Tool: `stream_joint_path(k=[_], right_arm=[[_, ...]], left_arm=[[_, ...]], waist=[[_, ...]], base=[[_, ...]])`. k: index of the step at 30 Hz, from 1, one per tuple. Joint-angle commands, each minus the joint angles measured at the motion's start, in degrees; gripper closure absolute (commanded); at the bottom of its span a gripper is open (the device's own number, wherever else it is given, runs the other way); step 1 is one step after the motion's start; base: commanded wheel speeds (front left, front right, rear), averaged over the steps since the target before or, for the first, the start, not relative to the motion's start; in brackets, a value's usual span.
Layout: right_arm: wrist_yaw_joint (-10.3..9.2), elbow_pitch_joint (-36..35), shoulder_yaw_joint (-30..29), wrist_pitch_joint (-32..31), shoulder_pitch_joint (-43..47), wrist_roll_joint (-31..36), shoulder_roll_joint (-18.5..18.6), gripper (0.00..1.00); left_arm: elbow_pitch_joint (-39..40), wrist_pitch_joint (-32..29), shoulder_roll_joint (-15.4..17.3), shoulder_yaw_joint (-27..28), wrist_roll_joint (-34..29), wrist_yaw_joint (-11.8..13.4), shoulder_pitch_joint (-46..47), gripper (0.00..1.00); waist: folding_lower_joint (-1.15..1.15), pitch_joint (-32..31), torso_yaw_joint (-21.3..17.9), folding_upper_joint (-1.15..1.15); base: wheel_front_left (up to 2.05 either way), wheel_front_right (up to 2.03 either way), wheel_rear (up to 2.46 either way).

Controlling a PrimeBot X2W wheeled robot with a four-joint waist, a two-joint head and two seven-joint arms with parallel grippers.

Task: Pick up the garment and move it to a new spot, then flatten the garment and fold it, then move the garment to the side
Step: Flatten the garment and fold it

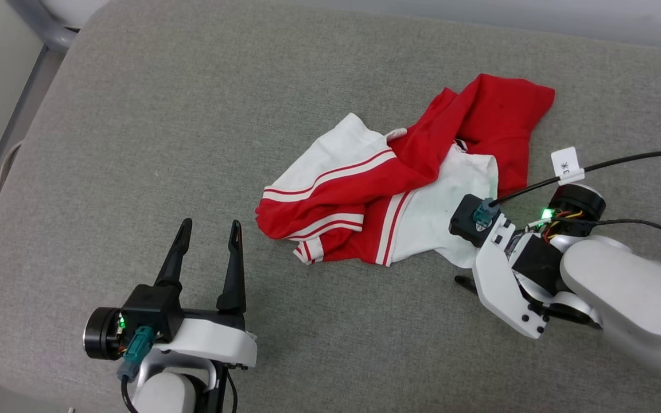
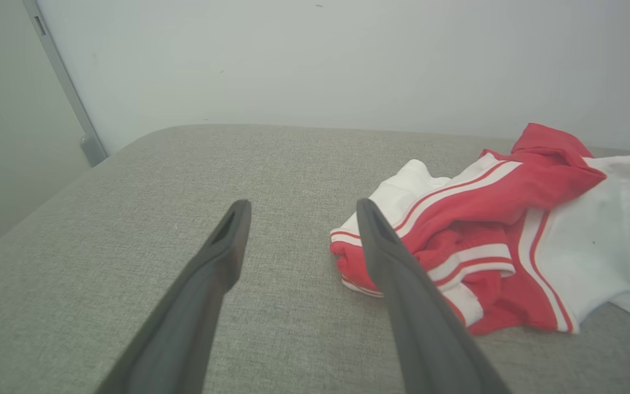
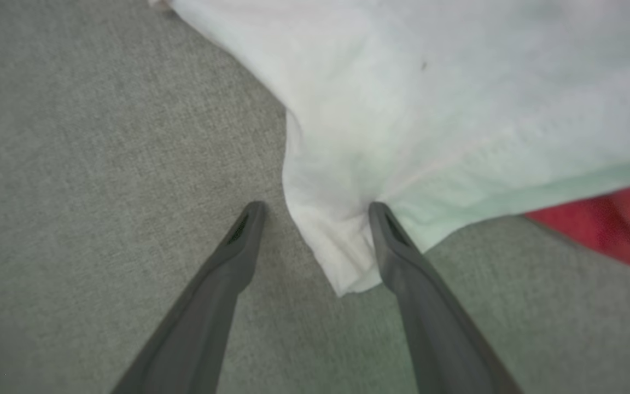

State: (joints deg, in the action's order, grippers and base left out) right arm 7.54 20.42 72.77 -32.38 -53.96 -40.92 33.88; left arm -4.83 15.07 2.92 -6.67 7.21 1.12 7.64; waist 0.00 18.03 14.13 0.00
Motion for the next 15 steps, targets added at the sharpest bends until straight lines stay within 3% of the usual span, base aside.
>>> stream_joint_path(k=[1, 5, 6, 7, 15], right_arm=[[-0.12, 2.55, 1.17, -0.64, 2.69, -0.10, 0.24, 0.00], [-0.39, 6.02, 1.36, 0.60, 3.59, 0.22, 0.22, 0.00], [-0.39, 6.24, 1.35, 1.70, 3.27, 0.66, 0.18, 0.54], [-0.40, 6.48, 1.28, 2.79, 2.82, 0.78, -0.05, 1.00], [-0.11, 6.23, 0.66, 14.97, -1.14, -0.91, -1.59, 1.00]], left_arm=[[-0.02, 0.15, -0.06, -0.04, 0.19, 0.36, 0.64, 0.00], [-0.03, 0.15, -0.06, 0.04, 0.30, 0.63, 0.80, 0.00], [-0.03, 0.15, -0.06, 0.15, 0.28, 0.66, 0.72, 0.00], [-0.12, 0.15, -0.06, 0.28, 0.23, 0.74, 0.61, 0.00], [-0.79, 0.15, -0.04, 1.14, -0.94, 0.42, -0.49, 0.00]], waist=[[0.00, 0.56, 0.54, 0.00], [0.00, 0.81, 0.56, 0.00], [0.00, 0.81, 0.47, 0.00], [0.00, 0.72, 0.30, 0.00], [0.00, -2.56, -1.88, 0.00]], base=[[0.00, 0.00, 0.00], [0.00, 0.00, 0.00], [0.00, 0.00, 0.00], [0.00, 0.00, 0.00], [0.00, 0.00, 0.00]])
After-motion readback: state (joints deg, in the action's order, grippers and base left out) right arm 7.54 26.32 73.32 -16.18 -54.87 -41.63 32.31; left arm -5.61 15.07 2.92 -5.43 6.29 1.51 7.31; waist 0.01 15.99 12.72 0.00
